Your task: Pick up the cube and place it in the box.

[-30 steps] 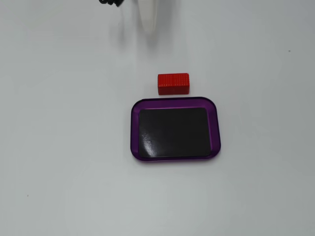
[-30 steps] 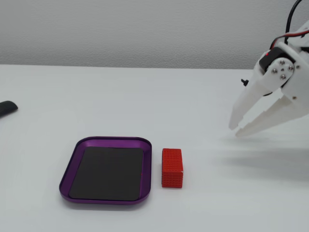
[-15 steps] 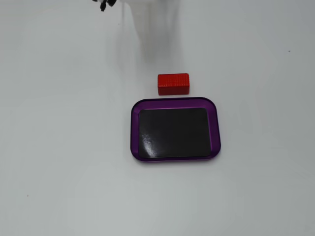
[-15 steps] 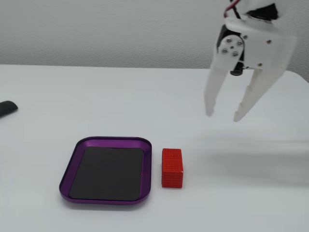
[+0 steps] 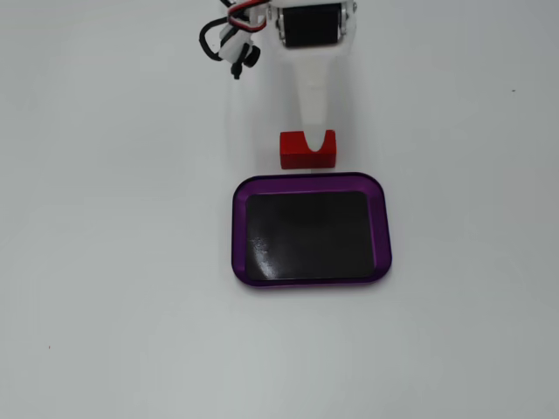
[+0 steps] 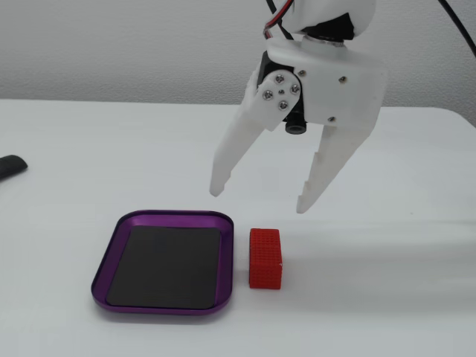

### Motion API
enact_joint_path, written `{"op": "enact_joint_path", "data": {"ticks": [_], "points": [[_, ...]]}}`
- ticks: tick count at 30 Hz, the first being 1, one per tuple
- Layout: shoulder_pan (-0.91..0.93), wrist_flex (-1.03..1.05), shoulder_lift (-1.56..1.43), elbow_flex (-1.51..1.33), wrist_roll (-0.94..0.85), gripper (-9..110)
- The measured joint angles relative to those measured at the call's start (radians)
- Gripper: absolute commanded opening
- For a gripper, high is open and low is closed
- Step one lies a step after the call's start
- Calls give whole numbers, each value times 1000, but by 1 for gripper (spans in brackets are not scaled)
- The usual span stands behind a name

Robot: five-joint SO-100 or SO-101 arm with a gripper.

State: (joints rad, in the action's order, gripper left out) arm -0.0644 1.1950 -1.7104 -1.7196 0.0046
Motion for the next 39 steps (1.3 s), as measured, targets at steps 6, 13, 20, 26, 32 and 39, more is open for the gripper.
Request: {"op": "enact_joint_path", "data": {"ticks": [6,13,20,26,32,39], "points": [[9,-130,2,-126,18,27],[9,-167,2,-186,23,27],[9,-167,2,-189,23,27],[9,-175,2,-241,23,27],[8,-176,2,-244,23,27],[9,-181,2,-244,23,27]]}}
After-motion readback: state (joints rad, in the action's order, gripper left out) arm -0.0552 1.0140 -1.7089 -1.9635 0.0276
